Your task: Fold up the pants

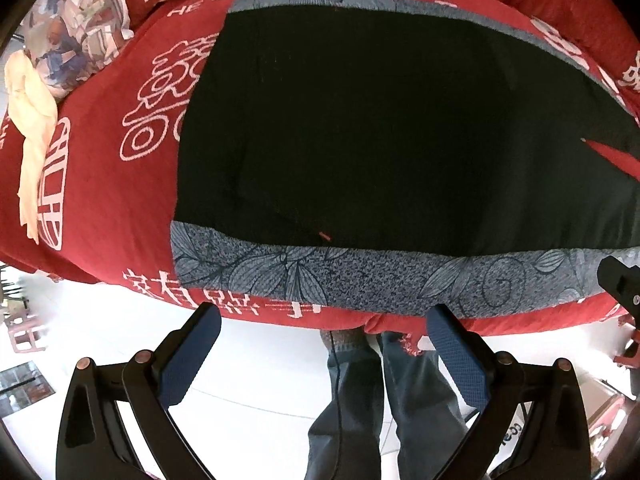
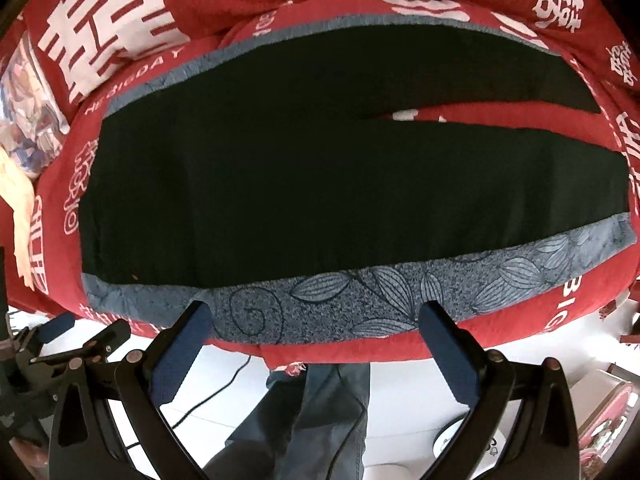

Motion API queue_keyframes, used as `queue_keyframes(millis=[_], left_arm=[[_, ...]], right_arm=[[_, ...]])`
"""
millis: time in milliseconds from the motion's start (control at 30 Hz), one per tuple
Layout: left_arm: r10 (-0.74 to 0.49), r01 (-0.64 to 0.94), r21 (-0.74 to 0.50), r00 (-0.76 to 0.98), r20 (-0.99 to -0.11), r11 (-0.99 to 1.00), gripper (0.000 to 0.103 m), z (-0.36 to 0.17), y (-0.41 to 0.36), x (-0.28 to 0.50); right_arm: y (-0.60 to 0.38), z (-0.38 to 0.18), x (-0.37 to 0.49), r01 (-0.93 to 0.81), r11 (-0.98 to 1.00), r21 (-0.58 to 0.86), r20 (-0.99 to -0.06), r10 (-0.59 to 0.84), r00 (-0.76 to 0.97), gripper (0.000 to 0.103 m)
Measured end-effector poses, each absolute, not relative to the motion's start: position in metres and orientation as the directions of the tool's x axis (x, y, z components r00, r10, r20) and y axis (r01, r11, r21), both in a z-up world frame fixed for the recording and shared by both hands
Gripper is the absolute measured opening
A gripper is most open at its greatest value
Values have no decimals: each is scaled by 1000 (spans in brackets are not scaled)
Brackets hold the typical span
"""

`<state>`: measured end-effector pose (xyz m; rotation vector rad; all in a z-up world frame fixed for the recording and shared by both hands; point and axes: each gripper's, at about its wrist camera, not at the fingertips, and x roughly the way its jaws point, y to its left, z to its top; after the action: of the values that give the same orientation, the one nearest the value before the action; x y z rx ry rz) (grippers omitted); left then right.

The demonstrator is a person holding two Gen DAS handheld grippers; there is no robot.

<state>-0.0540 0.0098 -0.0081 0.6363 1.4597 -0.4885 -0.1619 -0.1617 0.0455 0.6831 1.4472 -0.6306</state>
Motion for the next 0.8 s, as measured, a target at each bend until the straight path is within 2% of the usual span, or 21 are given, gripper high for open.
queue_keyframes(millis=[800], left_arm=[[64, 637, 102, 83, -994, 764, 103, 3, 7, -52]], right_arm=[[-169, 52, -172, 755, 654, 46, -998, -3, 63, 103]])
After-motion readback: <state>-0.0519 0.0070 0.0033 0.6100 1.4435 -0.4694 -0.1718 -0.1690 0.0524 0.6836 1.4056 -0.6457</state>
